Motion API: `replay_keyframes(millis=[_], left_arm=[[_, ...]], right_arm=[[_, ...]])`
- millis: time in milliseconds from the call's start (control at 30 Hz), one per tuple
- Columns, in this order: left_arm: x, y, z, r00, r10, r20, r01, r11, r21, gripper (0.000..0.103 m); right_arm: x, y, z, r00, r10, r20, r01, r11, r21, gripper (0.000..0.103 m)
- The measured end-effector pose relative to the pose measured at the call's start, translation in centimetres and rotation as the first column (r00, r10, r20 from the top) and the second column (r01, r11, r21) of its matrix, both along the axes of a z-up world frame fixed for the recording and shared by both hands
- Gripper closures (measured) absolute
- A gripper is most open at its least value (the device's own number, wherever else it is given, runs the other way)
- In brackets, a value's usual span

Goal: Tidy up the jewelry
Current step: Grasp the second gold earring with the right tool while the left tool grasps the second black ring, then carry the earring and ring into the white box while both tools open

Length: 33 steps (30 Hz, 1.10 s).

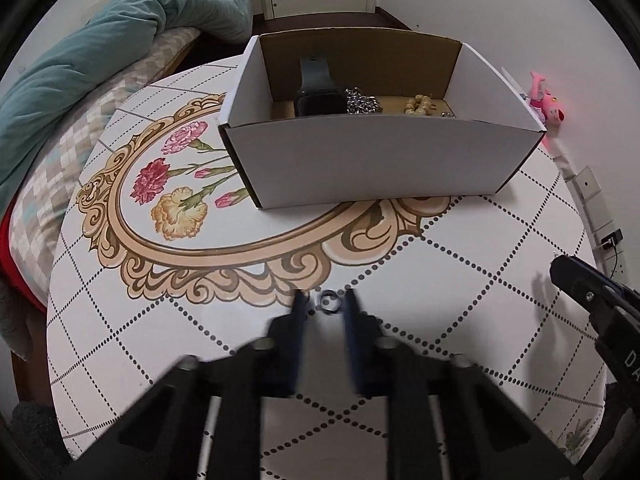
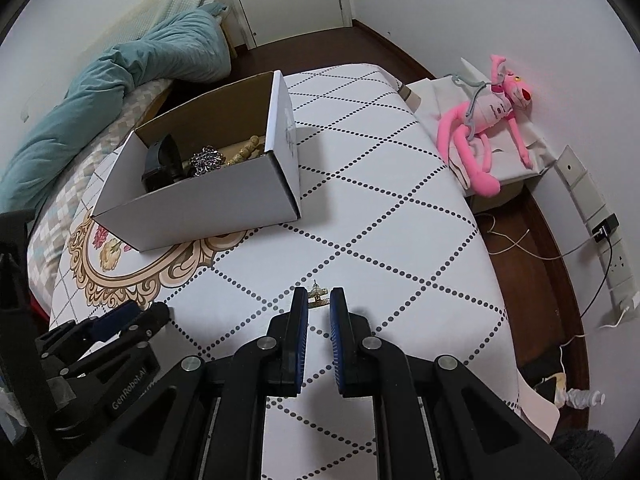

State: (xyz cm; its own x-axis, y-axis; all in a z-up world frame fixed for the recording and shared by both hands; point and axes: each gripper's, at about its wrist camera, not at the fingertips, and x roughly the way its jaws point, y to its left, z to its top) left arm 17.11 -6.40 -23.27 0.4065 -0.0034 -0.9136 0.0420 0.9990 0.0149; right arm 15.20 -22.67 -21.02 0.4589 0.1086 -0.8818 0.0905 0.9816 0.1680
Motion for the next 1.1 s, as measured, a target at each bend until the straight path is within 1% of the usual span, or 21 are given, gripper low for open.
replay_keyframes(millis=[533, 667, 800, 933, 1033, 1100], left_arm=[[-0.3, -0.2, 0.1, 1.000, -0.012, 0.010, 0.012, 1.000, -0.010, 0.093], [-0.5, -0.1, 0.8, 1.000, -0.014, 0.019, 0.015, 1.000, -0.028, 0.093], [-0.5, 0.1, 2.4, 0.999, -0.017, 0.044, 0.019, 0.999, -0.050, 0.093], [-0.1, 0.6, 4.9, 0.997, -0.015, 0.081, 0.022, 0.996, -0.081, 0.093], [0.6, 1.1, 7.1, 0.995, -0.010, 0.102, 0.023, 0.992, -0.122, 0.093], [1.8, 1.4, 8.6, 0.995, -0.011, 0.099, 0.027, 0.986, -0.165, 0.093]], right_arm=[[0.0, 0.2, 0.5, 1.000, 0.001, 0.014, -0.001, 1.000, 0.011, 0.092], [-0.1, 0.4, 1.1, 1.000, 0.004, 0.025, -0.005, 1.000, 0.021, 0.092], [0.0, 0.4, 2.0, 0.999, 0.010, 0.043, -0.011, 0.999, 0.038, 0.092], [0.4, 0.6, 3.5, 0.997, 0.018, 0.072, -0.022, 0.998, 0.059, 0.092], [1.1, 0.7, 5.2, 0.994, 0.030, 0.101, -0.039, 0.996, 0.082, 0.092], [1.8, 0.8, 6.5, 0.992, 0.042, 0.121, -0.054, 0.994, 0.097, 0.092]])
